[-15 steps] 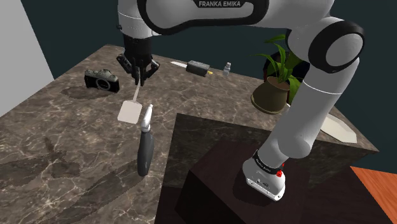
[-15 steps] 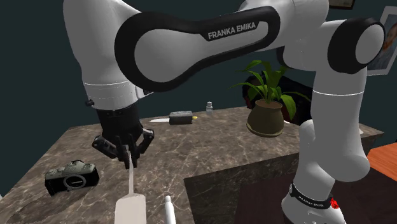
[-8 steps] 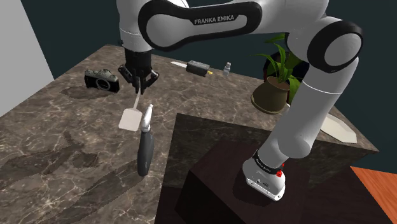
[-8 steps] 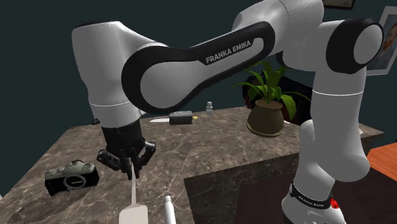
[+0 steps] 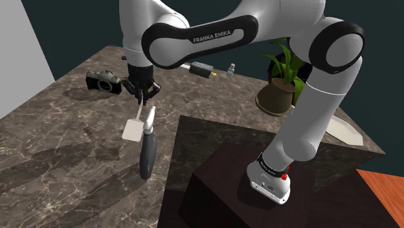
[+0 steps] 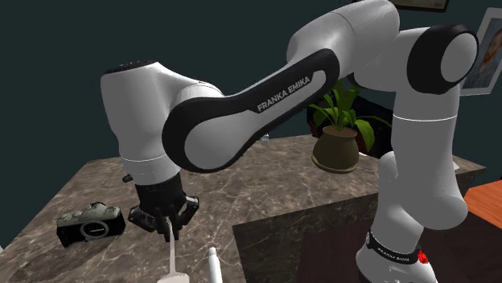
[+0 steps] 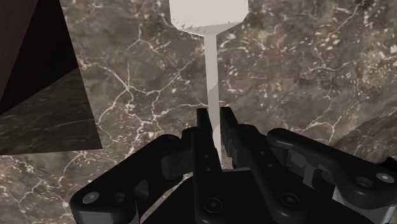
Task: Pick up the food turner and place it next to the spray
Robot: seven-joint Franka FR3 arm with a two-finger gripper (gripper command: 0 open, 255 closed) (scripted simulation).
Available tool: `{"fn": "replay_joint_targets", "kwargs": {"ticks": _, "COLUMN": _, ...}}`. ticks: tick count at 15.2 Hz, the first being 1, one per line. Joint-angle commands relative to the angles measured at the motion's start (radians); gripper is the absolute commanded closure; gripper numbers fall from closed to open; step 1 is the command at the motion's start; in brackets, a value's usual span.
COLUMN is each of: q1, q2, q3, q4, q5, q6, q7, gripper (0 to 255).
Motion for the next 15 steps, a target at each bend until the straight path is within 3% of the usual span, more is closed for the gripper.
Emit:
{"fn": "replay_joint_targets", "kwargs": {"ticks": 1, "q1": 0.000, "q2": 0.006, "q3": -0.001, "q4": -0.020, "q5": -0.004, "q6": 0.025, "q7": 0.004, "gripper": 255}}
{"fn": "replay_joint_targets", "kwargs": {"ticks": 15, "q1": 0.009, "q2": 0.079, "q3": -0.015, "q4": -0.120, "q5": -0.054, "q6": 0.190, "q7": 0.044, "gripper": 255}}
